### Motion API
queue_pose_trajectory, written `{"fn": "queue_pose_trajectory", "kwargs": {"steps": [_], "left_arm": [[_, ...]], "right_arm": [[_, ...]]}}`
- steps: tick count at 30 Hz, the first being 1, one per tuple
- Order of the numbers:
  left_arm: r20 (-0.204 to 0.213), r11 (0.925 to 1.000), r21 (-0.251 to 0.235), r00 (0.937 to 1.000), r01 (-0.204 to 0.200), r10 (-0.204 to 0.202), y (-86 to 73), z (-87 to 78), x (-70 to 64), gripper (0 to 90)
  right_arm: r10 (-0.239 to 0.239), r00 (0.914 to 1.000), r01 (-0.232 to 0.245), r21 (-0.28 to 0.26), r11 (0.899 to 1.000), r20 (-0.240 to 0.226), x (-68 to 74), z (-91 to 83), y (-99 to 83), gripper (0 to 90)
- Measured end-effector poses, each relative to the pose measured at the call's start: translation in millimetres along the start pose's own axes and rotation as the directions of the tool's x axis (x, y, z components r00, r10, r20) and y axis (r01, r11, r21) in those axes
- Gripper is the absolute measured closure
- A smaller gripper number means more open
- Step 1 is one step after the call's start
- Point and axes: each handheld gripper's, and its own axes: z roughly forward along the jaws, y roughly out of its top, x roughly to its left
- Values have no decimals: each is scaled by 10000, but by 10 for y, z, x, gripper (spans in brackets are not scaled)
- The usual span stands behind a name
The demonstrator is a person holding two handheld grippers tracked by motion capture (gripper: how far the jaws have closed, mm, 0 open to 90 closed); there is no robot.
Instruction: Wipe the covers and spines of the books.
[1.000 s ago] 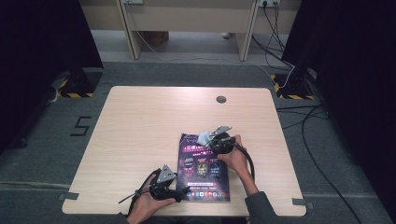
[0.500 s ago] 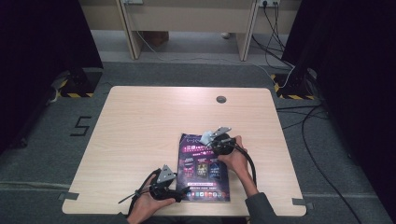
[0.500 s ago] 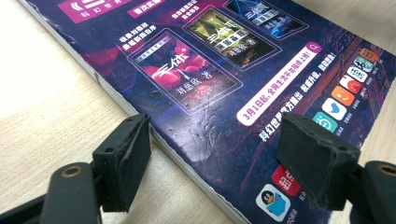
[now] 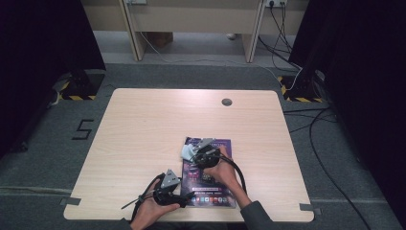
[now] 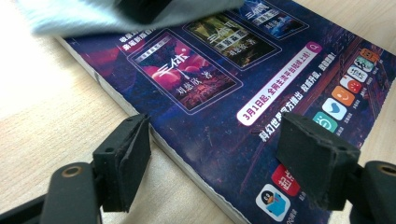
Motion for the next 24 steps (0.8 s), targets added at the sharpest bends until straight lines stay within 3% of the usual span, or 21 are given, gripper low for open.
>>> {"fn": "queue_pose_trajectory", "kwargs": {"steps": [2, 5, 8, 11, 14, 19, 21, 24], "left_arm": [[8, 10000, 28, 10000, 0, 0, 2, 0, 2, 248], [4, 10000, 40, 10000, -5, 5, 3, -2, 1, 250], [-20, 10000, 80, 10000, 14, -14, 5, -8, -3, 251], [7, 9999, 134, 10000, 18, -18, 11, -15, -4, 254], [13, 9996, 272, 10000, 13, -13, 13, -39, -6, 247], [233, 9985, 533, 9996, -142, 130, -9, -128, -21, 267], [306, 9984, 519, 9993, -229, 213, -33, -161, -46, 290], [228, 9977, 519, 9988, -443, 431, -45, -166, -80, 332]], "right_arm": [[-202, 9995, 202, -20, 9998, -227, 74, 21, 33, 718], [-510, 9986, 510, 51, 9987, -130, 116, 21, 51, 716], [-287, 9995, 289, 103, 9995, -162, 60, 0, 23, 709], [-203, 9995, 198, 229, 9995, 234, -58, -73, -66, 708], [131, 9955, -169, 402, 9990, 939, -253, -176, -201, 708], [1118, 9741, -1226, 437, 9915, 1967, -610, -351, -451, 706], [1521, 9659, -1617, 290, 9864, 2097, -713, -393, -527, 705], [1790, 9623, -1869, 198, 9822, 2047, -767, -411, -566, 702]]}}
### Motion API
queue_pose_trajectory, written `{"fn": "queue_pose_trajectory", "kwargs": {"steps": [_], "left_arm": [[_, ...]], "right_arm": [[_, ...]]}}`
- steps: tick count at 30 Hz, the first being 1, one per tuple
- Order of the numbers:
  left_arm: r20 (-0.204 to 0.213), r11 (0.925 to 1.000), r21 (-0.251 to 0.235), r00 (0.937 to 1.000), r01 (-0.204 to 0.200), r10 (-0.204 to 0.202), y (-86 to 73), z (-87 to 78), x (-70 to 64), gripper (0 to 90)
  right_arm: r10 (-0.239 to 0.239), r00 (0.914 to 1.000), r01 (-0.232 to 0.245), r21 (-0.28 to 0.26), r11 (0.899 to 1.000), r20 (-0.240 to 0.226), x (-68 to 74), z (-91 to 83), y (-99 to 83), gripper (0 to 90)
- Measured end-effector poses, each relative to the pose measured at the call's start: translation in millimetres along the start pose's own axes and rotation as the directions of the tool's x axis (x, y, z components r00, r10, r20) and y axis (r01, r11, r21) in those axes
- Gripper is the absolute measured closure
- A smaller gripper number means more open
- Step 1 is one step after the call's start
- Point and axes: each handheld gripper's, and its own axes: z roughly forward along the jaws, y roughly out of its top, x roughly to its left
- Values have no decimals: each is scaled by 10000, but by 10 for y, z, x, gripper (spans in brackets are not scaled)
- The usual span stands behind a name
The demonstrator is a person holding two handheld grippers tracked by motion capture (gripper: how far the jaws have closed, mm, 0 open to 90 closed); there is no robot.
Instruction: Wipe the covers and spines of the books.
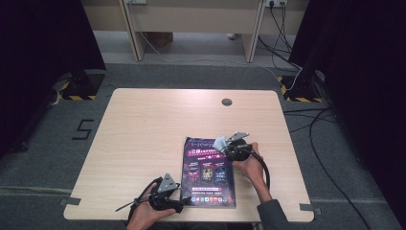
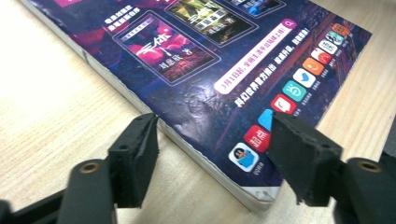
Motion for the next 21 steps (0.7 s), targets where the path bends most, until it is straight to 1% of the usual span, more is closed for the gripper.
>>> {"fn": "queue_pose_trajectory", "kwargs": {"steps": [2, 4, 6, 8, 9, 11, 13, 15, 16, 17, 19, 21], "left_arm": [[-23, 10000, 35, 10000, -23, 23, 7, 9, 1, 331], [-64, 10000, -31, 10000, -56, 56, 12, 23, 5, 331], [-125, 10000, -54, 9999, -7, 6, 38, 53, 19, 330], [-254, 9998, -107, 9996, -150, 147, 72, 87, 26, 331], [-305, 9997, -71, 9992, -242, 240, 89, 98, 27, 331], [-343, 9997, -89, 9992, -231, 228, 115, 125, 35, 330], [-331, 9997, -37, 9991, -252, 250, 137, 142, 40, 328], [-320, 9998, -63, 9993, -213, 211, 137, 147, 44, 327], [-332, 9998, -92, 9993, -175, 172, 134, 148, 42, 326], [-362, 9998, -97, 9992, -181, 177, 131, 145, 38, 327], [-469, 9994, -137, 9984, -307, 300, 127, 142, 23, 327], [-507, 9994, -192, 9983, -303, 293, 129, 151, 23, 324]], "right_arm": [[-98, 9999, 98, -4, 10000, 135, 2, 9, 11, 703], [-165, 9996, 165, 0, 9999, 217, -2, 21, 25, 703], [-42, 9996, 44, -44, 10000, 276, -22, 38, 34, 704], [113, 9991, -111, -71, 9999, 406, -41, 54, 41, 712], [114, 9989, -111, -86, 9999, 461, -59, 64, 49, 715], [315, 9980, -310, -102, 9995, 545, -76, 77, 58, 722], [254, 9965, -247, -106, 9996, 794, -51, 86, 65, 729], [31, 9976, -27, -61, 10000, 685, -12, 88, 84, 729], [22, 9980, -18, -62, 10000, 628, 22, 89, 91, 729], [-203, 9981, 209, -86, 9997, 586, 51, 92, 101, 729], [-454, 9985, 457, -88, 9989, 314, 141, 94, 128, 729], [-593, 9982, 593, -95, 9982, 50, 247, 102, 162, 729]]}}
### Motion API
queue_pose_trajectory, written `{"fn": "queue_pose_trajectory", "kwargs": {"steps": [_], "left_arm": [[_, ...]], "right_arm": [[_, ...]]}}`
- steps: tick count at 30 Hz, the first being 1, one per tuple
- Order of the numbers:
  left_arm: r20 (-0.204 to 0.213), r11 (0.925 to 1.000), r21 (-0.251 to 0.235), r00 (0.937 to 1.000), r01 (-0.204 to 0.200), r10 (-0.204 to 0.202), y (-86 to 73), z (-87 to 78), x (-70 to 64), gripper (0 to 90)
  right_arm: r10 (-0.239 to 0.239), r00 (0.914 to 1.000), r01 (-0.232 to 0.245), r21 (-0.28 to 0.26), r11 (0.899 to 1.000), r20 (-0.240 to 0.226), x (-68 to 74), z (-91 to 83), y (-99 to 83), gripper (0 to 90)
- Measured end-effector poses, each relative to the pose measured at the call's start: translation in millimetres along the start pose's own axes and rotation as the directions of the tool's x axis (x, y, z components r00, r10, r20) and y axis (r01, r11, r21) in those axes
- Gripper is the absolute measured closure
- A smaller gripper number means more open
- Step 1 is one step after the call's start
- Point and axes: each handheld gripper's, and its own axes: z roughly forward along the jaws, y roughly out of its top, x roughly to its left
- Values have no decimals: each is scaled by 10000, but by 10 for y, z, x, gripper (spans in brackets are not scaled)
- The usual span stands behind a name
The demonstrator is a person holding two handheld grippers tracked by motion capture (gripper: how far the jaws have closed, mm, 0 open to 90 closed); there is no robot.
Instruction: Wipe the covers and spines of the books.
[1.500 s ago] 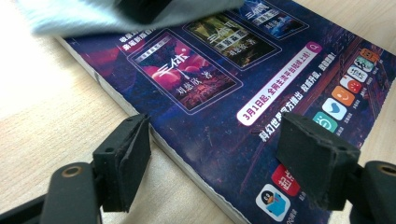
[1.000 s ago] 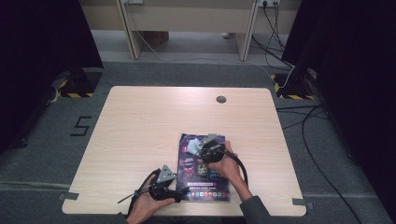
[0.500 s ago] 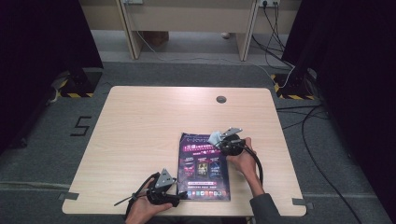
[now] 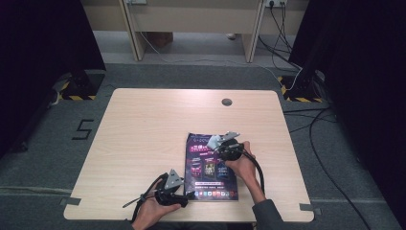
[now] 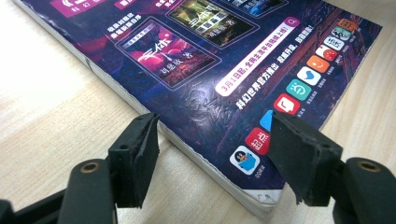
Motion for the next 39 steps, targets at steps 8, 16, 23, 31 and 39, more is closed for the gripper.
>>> {"fn": "queue_pose_trajectory", "kwargs": {"steps": [8, 16, 23, 31, 39], "left_arm": [[-179, 9999, -63, 9997, -153, 152, 62, 70, 18, 328], [-131, 9996, -187, 9997, 188, -191, 41, 70, 24, 326], [189, 9976, -304, 9979, 628, -622, 19, 67, 66, 329], [277, 9975, -282, 9976, 641, -633, -4, 32, 86, 312], [269, 9977, -274, 9978, 616, -608, -3, 18, 82, 311]], "right_arm": [[-609, 9948, 596, -180, 9981, -821, 352, 48, 142, 729], [-1099, 9767, 1038, -422, 9937, -1842, 616, 35, 181, 728], [-1138, 9687, 1061, -466, 9933, -2206, 648, 30, 179, 707], [-440, 9847, 387, -349, 9986, -1686, 356, 33, 107, 695], [211, 9912, -238, -186, 9995, -1304, 122, -8, 26, 673]]}}
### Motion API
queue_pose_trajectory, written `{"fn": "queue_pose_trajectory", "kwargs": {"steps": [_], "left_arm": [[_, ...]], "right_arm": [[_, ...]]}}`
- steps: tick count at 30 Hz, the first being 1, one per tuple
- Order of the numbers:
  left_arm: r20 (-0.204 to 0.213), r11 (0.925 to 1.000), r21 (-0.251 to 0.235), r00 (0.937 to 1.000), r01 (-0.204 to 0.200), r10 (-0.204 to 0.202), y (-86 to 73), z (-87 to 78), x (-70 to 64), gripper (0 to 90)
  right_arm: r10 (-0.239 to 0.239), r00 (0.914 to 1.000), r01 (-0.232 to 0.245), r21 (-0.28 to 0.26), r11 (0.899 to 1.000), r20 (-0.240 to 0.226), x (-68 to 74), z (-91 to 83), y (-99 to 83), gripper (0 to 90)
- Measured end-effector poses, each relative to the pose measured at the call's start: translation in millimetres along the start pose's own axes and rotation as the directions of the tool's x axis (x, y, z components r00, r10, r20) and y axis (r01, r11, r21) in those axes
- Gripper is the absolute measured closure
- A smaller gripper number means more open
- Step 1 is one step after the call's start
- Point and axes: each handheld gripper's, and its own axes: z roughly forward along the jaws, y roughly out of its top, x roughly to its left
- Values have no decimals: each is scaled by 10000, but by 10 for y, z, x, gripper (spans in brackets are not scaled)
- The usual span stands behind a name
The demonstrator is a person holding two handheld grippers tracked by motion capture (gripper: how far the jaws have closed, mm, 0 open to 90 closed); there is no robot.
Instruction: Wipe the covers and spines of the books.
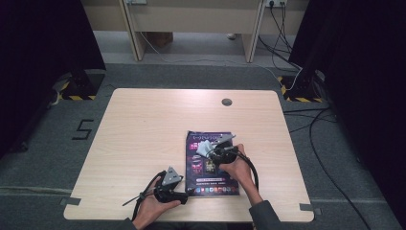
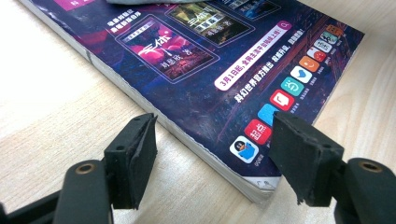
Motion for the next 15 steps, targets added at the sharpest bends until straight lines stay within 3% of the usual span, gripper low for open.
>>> {"fn": "queue_pose_trajectory", "kwargs": {"steps": [6, 12, 15], "left_arm": [[23, 10000, 25, 10000, -85, 85, -2, -20, -11, 314], [5, 9999, 15, 9999, -115, 115, -6, -46, -23, 320], [-6, 9999, 28, 9999, -166, 166, -8, -62, -14, 321]], "right_arm": [[70, 10000, -68, -295, 9995, 43, -35, -84, 34, 698], [-36, 10000, 36, -39, 10000, -63, -44, -21, -3, 747], [-13, 9998, 13, 17, 10000, 173, -92, -35, -17, 756]]}}
